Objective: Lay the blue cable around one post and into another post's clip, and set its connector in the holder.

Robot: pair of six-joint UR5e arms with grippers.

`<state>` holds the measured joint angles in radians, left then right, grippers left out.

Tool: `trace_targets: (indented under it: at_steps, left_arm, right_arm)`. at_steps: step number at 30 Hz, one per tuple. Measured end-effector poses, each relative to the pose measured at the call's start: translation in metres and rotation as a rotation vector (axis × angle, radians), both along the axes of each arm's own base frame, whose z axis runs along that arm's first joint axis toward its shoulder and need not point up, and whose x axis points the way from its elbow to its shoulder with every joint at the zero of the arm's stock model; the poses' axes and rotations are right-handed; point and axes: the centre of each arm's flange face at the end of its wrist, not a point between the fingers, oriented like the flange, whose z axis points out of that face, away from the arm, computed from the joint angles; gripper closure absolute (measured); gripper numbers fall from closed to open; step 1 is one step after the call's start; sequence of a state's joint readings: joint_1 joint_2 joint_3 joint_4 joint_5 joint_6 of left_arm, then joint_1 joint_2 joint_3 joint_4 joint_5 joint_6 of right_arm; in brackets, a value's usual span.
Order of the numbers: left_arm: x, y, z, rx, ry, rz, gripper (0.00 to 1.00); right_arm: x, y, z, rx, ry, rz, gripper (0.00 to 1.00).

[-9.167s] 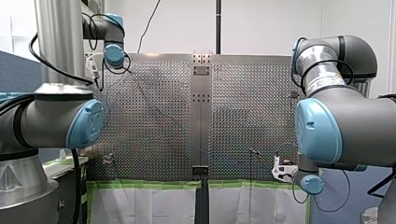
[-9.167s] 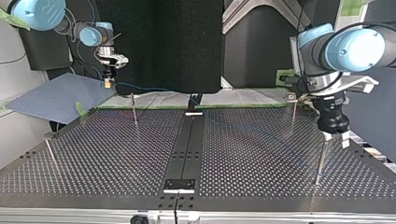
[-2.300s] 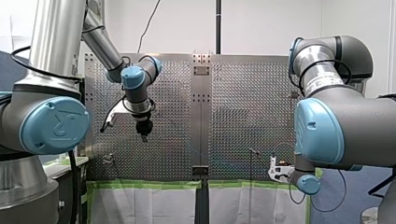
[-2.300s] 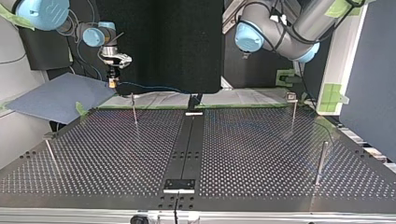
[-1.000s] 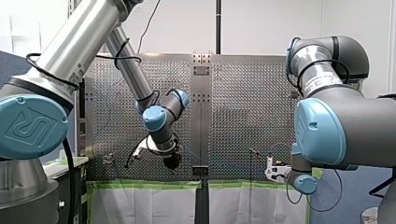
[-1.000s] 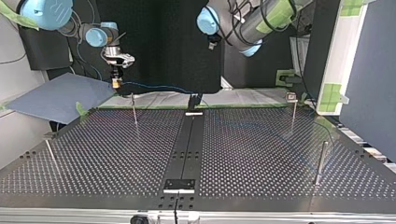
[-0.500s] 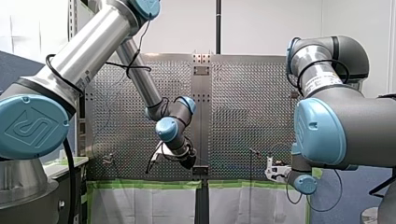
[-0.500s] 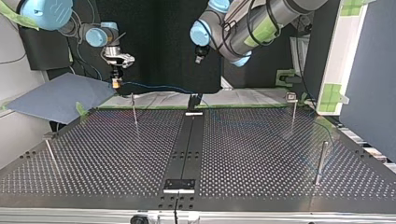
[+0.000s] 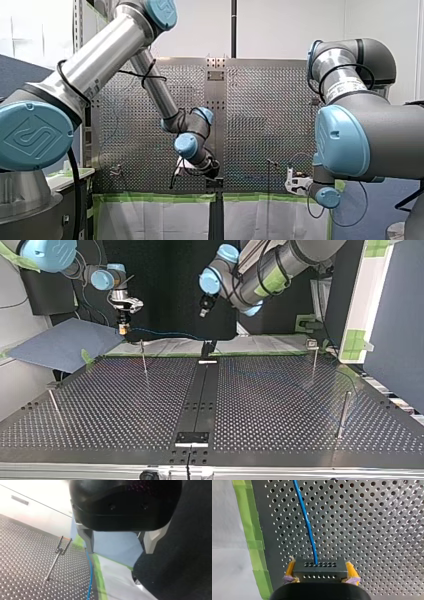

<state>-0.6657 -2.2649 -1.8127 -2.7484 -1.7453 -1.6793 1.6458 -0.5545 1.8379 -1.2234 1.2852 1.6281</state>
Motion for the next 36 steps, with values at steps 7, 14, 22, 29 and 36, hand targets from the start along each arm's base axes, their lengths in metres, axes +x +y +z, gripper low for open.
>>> trace_targets:
  at_steps: [7,14,22,29,36]
  left_arm:
    - [0.017,-0.017,-0.013,-0.032,-0.044,-0.003,0.00]
    - [0.029,-0.028,-0.019,-0.072,-0.095,-0.005,0.00]
    - [0.030,-0.040,-0.020,-0.113,-0.145,-0.021,0.00]
    - [0.041,-0.056,-0.033,-0.136,-0.192,-0.041,0.00]
    - [0.049,-0.075,-0.048,-0.169,-0.233,-0.057,0.00]
  right_arm:
    - [-0.002,0.000,-0.001,0.008,0.001,-0.002,1.00]
    - [-0.003,0.003,-0.006,0.021,0.006,0.013,1.00]
    - [-0.010,0.004,-0.021,0.031,-0.002,-0.001,1.00]
    - [-0.020,-0.006,-0.020,0.035,-0.003,-0.020,1.00]
    - [-0.032,-0.019,-0.018,0.035,-0.009,-0.038,1.00]
